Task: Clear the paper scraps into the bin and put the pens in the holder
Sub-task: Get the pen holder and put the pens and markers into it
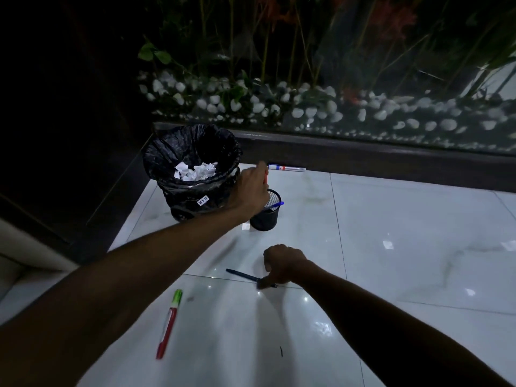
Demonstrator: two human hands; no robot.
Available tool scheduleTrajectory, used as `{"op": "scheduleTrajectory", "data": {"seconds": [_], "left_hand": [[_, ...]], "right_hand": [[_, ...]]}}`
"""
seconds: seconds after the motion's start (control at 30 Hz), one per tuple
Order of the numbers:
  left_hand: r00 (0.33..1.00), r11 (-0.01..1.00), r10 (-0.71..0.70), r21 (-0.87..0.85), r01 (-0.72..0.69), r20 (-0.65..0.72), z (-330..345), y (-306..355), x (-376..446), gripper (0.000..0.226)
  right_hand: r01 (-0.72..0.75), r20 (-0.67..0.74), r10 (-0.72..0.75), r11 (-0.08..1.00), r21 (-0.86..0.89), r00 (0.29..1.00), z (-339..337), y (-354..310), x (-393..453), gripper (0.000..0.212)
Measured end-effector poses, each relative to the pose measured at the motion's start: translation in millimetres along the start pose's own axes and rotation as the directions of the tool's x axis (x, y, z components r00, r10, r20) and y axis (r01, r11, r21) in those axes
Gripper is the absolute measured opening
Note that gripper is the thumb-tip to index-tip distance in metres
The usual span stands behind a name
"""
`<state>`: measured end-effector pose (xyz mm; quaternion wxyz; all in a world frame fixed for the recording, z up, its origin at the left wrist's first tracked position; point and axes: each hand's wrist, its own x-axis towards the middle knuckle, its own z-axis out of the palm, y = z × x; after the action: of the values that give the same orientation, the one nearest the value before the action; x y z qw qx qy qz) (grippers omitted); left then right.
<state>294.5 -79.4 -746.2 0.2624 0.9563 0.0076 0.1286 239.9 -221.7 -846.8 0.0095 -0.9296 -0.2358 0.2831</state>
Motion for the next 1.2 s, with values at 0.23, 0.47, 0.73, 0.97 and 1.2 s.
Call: {"op": "scheduleTrajectory", "data": {"seconds": [0.23,0.47,0.73,0.97,1.2], "left_hand": [[0.996,0.991,0.068,0.109,-0.075,0.065,-6,-14,-25,0.039],[0.972,0.874,0.198,0.427,-0.232,0.124,-17,-69,-90,0.042],[0.855,0.782,-0.254,0.616,-0.094,0.453,-39,-89,-127,0.026],[0.657,0.755,-0.505,0.655,0.023,0.559,-39,-86,-144,0.047],[0.483,0.722,-0.664,0.659,0.212,0.571,-29,-90,-171,0.013]], "right_hand": [[-0.004,-0.043,0.009,0.995,0.098,0.999,-1,-6,5,0.041],[0.171,-0.347,0.023,0.838,0.518,0.938,-59,4,-1,0.014],[0.336,-0.708,0.321,0.709,0.620,0.630,-123,2,-9,0.010],[0.101,-0.581,0.311,0.818,0.567,0.752,-110,16,12,0.035],[0.018,-0.604,0.341,0.861,0.507,0.720,-105,9,2,0.034]]}}
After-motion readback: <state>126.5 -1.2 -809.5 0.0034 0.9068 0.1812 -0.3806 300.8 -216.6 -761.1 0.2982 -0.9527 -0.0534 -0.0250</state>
